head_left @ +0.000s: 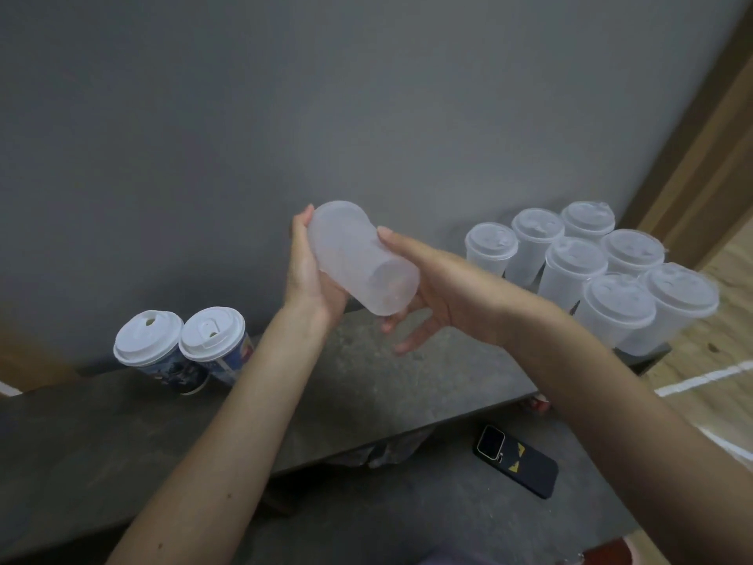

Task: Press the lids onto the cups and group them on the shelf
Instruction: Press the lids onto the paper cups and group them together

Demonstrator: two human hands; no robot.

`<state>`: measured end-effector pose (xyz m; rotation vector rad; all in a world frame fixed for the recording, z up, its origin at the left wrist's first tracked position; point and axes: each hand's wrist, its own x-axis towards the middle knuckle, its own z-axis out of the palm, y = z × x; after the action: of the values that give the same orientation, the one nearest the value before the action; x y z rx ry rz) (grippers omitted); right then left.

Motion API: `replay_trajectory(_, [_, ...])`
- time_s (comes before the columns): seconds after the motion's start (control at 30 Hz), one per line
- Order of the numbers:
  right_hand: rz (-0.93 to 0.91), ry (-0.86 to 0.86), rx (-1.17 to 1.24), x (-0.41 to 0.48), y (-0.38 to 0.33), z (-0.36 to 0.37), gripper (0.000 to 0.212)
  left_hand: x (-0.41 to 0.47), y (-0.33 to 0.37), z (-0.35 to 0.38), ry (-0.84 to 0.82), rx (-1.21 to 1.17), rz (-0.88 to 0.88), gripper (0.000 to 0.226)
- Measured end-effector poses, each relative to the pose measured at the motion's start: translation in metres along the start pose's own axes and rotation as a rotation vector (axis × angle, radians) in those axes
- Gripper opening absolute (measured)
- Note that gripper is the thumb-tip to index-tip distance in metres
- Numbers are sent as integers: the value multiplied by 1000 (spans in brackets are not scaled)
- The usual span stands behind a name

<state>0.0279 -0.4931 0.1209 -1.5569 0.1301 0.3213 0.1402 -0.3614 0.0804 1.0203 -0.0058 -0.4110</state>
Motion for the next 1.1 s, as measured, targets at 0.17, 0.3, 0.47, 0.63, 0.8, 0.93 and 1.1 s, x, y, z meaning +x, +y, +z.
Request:
replay_trajectory(0.17, [-161,262,-413,2,57,-18,62,-6,-18,-2,-214,330,460,37])
replay_trajectory(0.3, [-221,389,-561,-5,93,-46,65,-4,-39,-1,-295,600,450,50])
replay_trajectory(0.47, [-199,553,-808,-4,127,-64,70,-2,-75,10,-317,872,472,48])
replay_trajectory(0.63, [-257,724,-517,7,161,-79,67,-3,-102,43,-531,740,262,63])
replay_trajectory(0.8, [-173,959,-448,13,193,-118,71,11,-122,32,-437,713,233,44])
replay_trajectory(0.93, [-116,1019,-449,19,195,-134,71,11,-127,15,-448,715,210,30])
replay_trajectory(1.1, [-84,1025,-434,31,198,-141,73,13,-130,1,-433,742,191,20])
